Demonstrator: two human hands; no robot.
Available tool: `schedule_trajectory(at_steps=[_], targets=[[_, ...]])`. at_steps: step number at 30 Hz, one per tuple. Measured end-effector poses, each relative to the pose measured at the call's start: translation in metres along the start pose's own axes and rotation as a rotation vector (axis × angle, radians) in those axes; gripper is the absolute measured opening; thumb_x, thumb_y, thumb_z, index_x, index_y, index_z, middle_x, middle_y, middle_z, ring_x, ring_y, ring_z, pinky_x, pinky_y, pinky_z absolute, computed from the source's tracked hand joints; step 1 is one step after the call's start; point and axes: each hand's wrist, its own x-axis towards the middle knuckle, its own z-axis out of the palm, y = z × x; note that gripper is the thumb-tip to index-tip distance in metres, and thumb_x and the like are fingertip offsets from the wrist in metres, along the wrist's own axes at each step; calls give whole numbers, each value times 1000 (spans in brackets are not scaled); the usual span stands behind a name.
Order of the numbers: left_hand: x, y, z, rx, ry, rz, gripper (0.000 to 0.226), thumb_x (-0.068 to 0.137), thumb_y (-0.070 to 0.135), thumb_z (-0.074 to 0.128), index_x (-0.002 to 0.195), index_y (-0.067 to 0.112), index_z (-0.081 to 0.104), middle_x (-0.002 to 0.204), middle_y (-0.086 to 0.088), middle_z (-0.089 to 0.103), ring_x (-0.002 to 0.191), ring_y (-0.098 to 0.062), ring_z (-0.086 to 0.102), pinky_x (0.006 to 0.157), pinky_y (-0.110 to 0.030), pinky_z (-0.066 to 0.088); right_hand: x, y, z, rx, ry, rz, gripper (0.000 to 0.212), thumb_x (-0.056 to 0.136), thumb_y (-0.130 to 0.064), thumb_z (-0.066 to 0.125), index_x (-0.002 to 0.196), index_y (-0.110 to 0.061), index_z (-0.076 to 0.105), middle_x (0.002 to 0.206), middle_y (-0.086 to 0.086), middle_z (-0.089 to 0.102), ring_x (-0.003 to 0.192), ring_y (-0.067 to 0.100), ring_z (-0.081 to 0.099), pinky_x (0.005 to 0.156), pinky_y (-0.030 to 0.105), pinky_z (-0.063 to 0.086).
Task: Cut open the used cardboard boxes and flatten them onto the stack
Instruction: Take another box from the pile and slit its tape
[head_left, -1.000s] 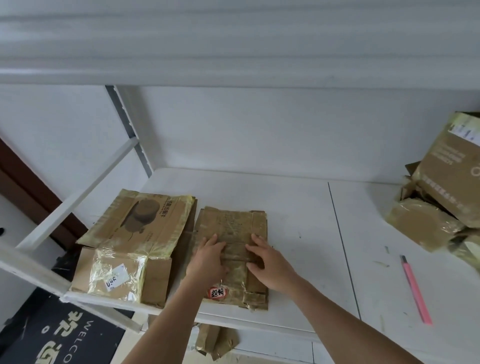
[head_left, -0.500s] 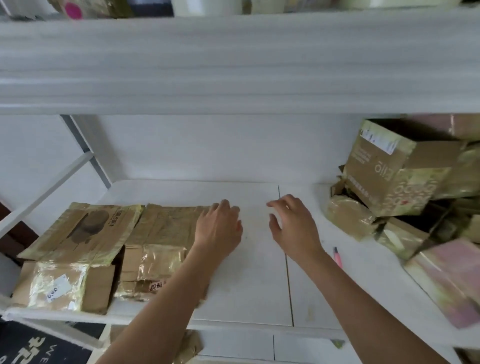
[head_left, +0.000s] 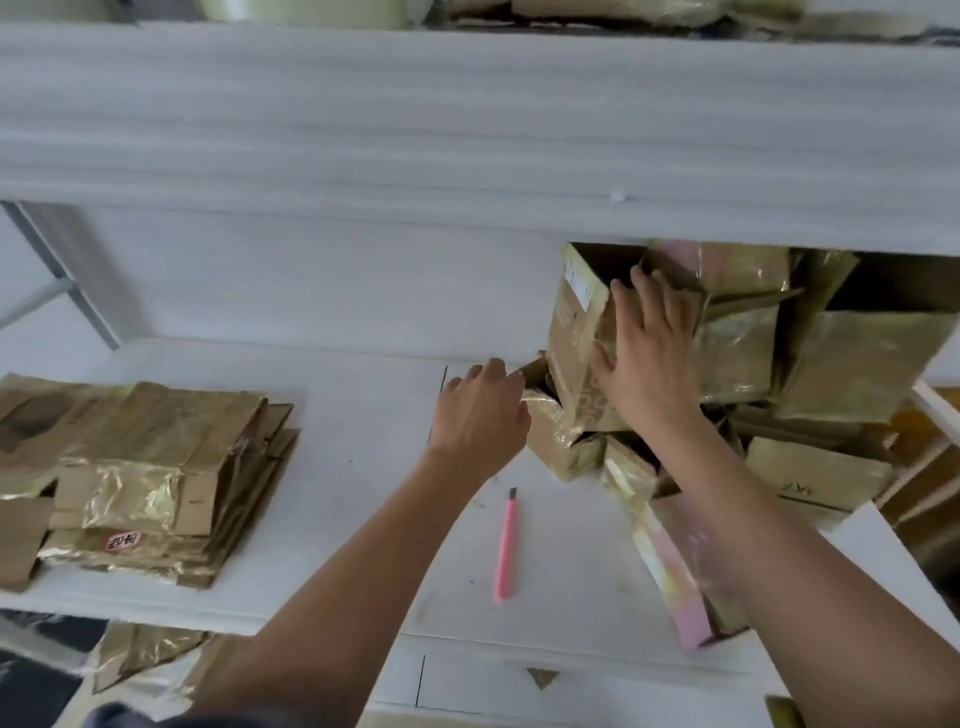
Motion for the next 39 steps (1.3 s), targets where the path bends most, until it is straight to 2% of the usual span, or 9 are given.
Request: schedule_trajectory(at_steps=[4,11,18,21,24,28,32,36,39], targets=[[-1,3,-2,21,18,-60,30,97,27,47,122,17,61,121,-1,56,109,-21,55,86,-33,44,15,7,8,-9,-73,13,83,86,-53,64,146,-2,37,129,19,52,126,38,42,116,50,21],[-24,-31,-7,98,-55,-211,28,98,28,45,119,16,61,121,-1,54,106,-20,56,83,-31,43,13,-34,6,74,-40,-126,21,90,-36,59,87,-16,64,91,0,60,100,25,50,101,41,26],[-54,-86,-24,147,-51,-333,43,100,35,44,141,21,43,143,-6,41,119,-28,52,87,-40,49,-9,-75,1,752,212,-24,22,90,-30,67,83,-8,66,78,3,61,80,26,57,85,44,44],[-67,-100,-33,-19,72,-318,42,103,34,38,143,24,41,145,-9,38,109,-35,58,80,-45,53,-22,-91,8,1327,-5,238,20,93,-31,67,91,-11,66,76,-3,65,67,9,61,61,25,48],[-77,-115,-43,-262,149,-330,41,104,37,35,141,22,48,141,-6,43,107,-27,60,88,-36,49,-40,-109,30,1491,-261,606,17,91,-38,68,86,-23,66,65,-18,68,54,-4,62,46,11,45],[-87,-135,-51,-387,161,-298,41,104,36,39,124,11,64,136,-2,55,121,-19,54,98,-32,44,-66,-133,69,1704,-654,1073,22,88,-32,68,106,-18,65,100,5,73,91,22,70,71,41,59],[-90,-139,-49,-361,-2,-286,41,101,44,40,131,24,61,139,7,54,130,-12,48,106,-37,41,-102,-153,94,1654,-995,1157,28,97,-35,51,105,-13,66,91,9,76,94,30,65,59,46,58],[-90,-128,-37,-478,-182,-224,56,97,54,43,148,32,38,157,9,29,147,-7,16,122,-38,15,-108,-145,110,1531,-1006,1125,39,102,-46,41,101,-16,65,102,11,71,95,28,65,68,42,57],[-87,-113,-20,-342,-265,-115,81,83,75,47,152,39,23,161,17,13,148,-2,1,122,-37,0,-114,-119,118,1087,-990,877,44,102,-50,35,104,-15,63,103,11,66,87,26,61,77,36,50]])
